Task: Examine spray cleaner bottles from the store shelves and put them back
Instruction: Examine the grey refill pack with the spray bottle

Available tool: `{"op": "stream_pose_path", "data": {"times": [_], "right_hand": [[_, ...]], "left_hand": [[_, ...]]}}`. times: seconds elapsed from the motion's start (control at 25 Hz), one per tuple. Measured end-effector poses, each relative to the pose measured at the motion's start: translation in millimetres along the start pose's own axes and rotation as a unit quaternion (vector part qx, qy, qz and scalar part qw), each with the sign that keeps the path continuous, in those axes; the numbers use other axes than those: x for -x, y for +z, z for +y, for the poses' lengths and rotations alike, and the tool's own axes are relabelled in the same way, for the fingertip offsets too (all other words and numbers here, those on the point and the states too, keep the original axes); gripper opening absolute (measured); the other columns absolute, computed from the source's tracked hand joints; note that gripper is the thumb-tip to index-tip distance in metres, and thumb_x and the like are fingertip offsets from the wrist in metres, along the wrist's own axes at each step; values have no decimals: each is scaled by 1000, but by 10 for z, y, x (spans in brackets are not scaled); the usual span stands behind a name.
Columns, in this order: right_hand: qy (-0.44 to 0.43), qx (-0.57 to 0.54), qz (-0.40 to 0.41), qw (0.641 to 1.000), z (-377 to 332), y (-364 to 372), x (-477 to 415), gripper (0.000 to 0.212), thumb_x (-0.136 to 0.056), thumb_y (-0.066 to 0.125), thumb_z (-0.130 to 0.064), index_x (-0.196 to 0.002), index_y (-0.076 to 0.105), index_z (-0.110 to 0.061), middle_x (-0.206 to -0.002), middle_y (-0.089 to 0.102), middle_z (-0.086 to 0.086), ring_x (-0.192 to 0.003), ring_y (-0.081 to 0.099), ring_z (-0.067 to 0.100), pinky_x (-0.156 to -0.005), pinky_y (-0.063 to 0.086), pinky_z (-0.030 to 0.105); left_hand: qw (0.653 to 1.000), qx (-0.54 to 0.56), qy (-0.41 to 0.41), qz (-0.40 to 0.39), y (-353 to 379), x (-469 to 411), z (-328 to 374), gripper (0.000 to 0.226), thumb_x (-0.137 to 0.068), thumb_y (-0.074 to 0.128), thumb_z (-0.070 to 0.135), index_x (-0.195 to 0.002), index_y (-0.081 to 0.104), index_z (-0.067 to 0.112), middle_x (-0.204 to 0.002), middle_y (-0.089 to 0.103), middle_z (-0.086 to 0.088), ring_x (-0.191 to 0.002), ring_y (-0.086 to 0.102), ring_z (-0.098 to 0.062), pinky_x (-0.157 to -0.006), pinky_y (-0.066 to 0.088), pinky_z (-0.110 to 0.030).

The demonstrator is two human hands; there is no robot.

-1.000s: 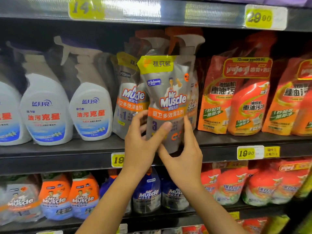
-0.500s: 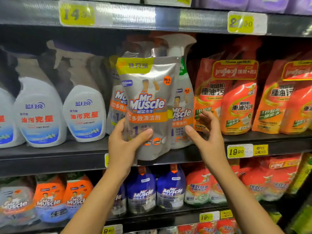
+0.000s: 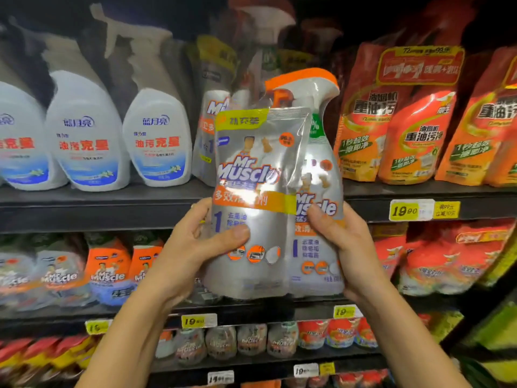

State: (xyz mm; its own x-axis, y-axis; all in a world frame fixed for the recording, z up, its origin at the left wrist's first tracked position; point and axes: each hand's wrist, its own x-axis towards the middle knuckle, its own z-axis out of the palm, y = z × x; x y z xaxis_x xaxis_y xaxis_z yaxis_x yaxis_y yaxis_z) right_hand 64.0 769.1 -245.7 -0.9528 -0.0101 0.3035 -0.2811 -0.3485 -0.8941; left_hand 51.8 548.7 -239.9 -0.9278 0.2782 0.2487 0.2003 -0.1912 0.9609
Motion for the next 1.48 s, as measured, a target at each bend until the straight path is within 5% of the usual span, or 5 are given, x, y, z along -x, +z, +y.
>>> {"op": "stream_pose_path", "data": {"times": [0.52, 0.84, 1.08, 1.24, 1.48], "right_hand": [[91, -63, -17, 994, 325, -137, 734, 63, -55, 92, -32, -112, 67, -21, -109, 70, 21, -91, 71, 36, -69, 57, 43], [39, 46, 28, 998, 408, -267, 965, 51, -59, 83, -17, -107, 69, -28, -101, 74, 13, -88, 73, 28, -66, 58, 36], [40, 84, -25, 995, 445, -292, 1045, 65, -60, 85, -15, -120, 63, -27, -111, 72, 10, -99, 70, 28, -73, 58, 34], [57, 53, -39, 996, 420, -355, 1044, 61, -62, 84, -14, -119, 63, -25, -109, 72, 13, -97, 71, 30, -72, 58, 37], [124, -51, -3, 991, 444, -375, 1051, 60, -51, 94, -24, -105, 70, -16, -102, 72, 20, -86, 72, 35, -67, 58, 43]], "left_hand": [[999, 13, 19, -37, 207, 563, -419, 80, -67, 79, 21, -139, 45, 32, -129, 62, -7, -116, 61, -31, -91, 53, -42], [995, -69, 6, 69, 295, 459, -271, 99, -62, 80, 47, -145, 27, 35, -108, 71, 14, -100, 67, -3, -73, 54, -14], [971, -23, 39, 234, 543, 312, -204, 62, -70, 77, 47, -120, 53, 19, -89, 69, -1, -80, 69, -17, -72, 55, -35], [973, 90, 21, 210, 556, 316, -154, 26, -90, 61, 23, -114, 57, 14, -85, 72, -1, -73, 71, -17, -60, 57, -30], [972, 192, -39, 130, 522, 201, -79, 31, -99, 40, 19, -125, 58, 20, -110, 71, -4, -96, 70, -20, -84, 58, -37]]}}
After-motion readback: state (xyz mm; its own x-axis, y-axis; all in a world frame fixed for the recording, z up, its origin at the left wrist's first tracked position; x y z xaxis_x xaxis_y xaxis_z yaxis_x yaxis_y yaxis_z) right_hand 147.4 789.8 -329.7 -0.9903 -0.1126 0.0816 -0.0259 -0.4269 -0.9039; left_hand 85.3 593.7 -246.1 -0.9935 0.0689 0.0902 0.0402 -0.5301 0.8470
